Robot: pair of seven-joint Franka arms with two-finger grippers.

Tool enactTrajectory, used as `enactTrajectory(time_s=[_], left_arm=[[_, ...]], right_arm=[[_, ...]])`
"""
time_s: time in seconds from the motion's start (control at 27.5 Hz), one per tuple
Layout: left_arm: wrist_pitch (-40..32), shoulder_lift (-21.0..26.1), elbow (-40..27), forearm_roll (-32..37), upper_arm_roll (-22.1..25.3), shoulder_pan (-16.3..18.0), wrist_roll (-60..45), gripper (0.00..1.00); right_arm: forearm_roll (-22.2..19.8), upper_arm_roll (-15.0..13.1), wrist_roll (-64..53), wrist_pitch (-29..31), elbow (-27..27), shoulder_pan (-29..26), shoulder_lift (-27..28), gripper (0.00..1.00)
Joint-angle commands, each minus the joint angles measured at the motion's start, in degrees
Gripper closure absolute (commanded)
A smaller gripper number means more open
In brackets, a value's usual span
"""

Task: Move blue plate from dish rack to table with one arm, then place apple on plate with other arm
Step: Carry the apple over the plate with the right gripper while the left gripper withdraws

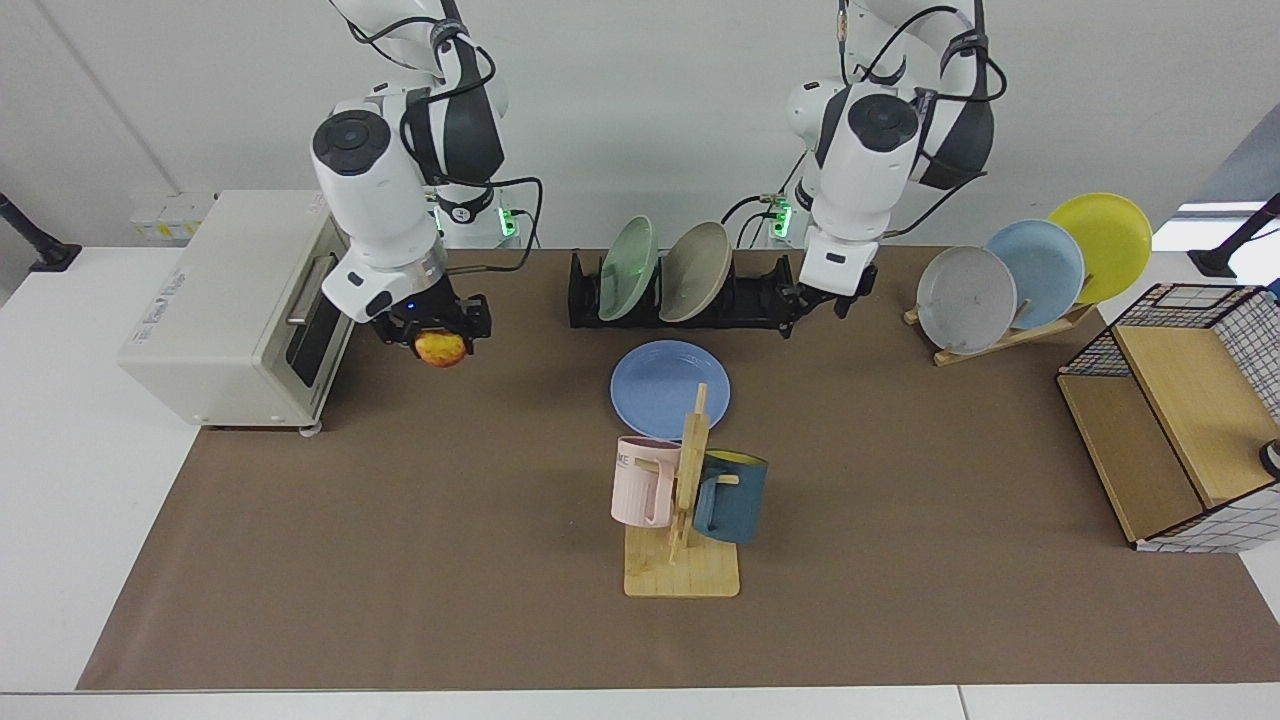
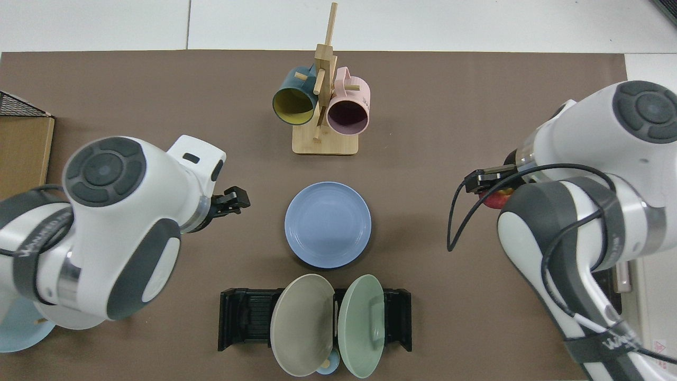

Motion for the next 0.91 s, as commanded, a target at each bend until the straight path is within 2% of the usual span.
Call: enactTrajectory(time_s=[0.0,0.44,0.62,0.87], left_arm=[[-9.1,0.2,6.4,0.4,4.8,-0.1,9.0,0.0],[-18.7,-2.0,12.2,-0.3,15.8,-0.4,26.5,0.0],[-18.8,-2.0,12.8,-0.9,16.1,-0.3,28.4,0.0],[-16.6,-2.0,12.8,-1.1,15.7,-0.3,28.4,0.0]], right_arm=[[-0.5,0.1,8.5,2.4,-1.4,6.0,-0.4,1.0],[0.7,0.1,24.9,9.6,0.4,19.8,5.4,1.0],[4.4,0.1,28.9,13.6,0.4,22.8,8.8,1.0],[4.6,0.1,33.1,19.9,0.2,25.6,14.6,1.0]])
